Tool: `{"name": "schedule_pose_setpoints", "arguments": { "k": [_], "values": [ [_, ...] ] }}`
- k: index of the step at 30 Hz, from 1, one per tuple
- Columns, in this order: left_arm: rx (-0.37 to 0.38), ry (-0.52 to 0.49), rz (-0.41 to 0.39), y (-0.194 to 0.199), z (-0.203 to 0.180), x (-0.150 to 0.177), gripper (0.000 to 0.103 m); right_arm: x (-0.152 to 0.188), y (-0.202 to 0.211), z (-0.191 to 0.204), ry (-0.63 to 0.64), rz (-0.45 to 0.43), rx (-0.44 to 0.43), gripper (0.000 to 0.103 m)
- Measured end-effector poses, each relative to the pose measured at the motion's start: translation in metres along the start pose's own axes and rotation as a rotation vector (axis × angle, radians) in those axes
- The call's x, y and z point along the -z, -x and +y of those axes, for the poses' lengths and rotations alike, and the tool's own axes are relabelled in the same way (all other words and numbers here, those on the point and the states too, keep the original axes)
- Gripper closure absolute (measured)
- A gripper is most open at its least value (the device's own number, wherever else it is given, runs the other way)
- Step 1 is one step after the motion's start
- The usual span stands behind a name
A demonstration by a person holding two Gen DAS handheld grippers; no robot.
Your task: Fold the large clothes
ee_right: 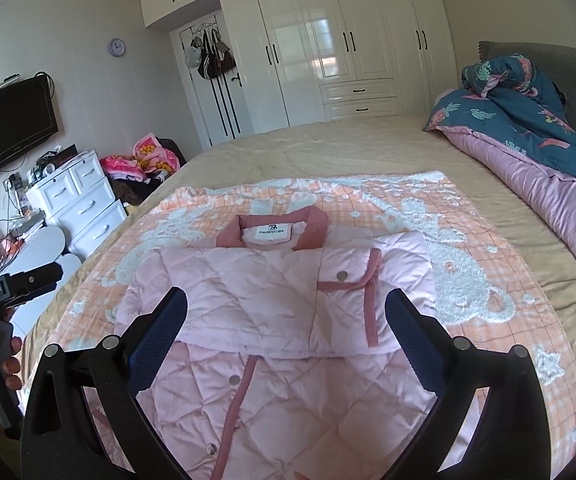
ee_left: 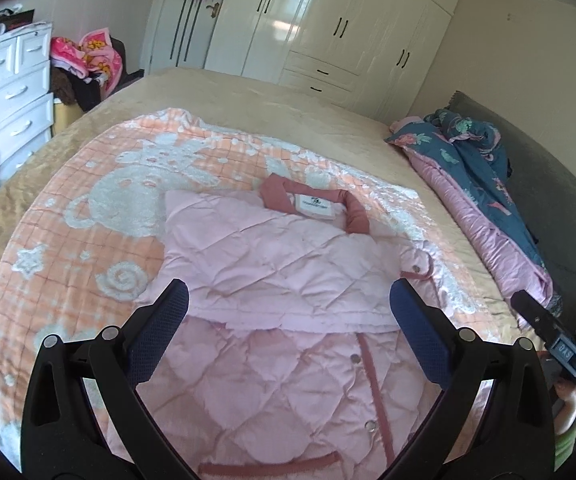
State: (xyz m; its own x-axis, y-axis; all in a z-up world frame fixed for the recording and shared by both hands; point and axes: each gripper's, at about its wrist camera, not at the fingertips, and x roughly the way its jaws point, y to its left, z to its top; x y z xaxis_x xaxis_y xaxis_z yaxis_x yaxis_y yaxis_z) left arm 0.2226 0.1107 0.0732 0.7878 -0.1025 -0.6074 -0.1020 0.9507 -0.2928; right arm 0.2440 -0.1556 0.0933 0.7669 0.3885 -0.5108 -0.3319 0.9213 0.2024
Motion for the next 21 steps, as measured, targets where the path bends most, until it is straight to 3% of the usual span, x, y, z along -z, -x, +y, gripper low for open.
{"name": "schedule_pose_setpoints", "arguments": {
  "k": [10, 21],
  "values": [
    [0.024, -0.009, -0.011, 0.020, -0.005, 0.030, 0.009, 0.020, 0.017, 0.007, 0.003, 0.006, -0.015, 0.004],
    [0.011, -0.013, 0.030, 0.030, -0.006, 0.060, 0.009, 0.043, 0.049, -0.003, -0.032, 0.020, -0.008, 0.004]
  ]
}}
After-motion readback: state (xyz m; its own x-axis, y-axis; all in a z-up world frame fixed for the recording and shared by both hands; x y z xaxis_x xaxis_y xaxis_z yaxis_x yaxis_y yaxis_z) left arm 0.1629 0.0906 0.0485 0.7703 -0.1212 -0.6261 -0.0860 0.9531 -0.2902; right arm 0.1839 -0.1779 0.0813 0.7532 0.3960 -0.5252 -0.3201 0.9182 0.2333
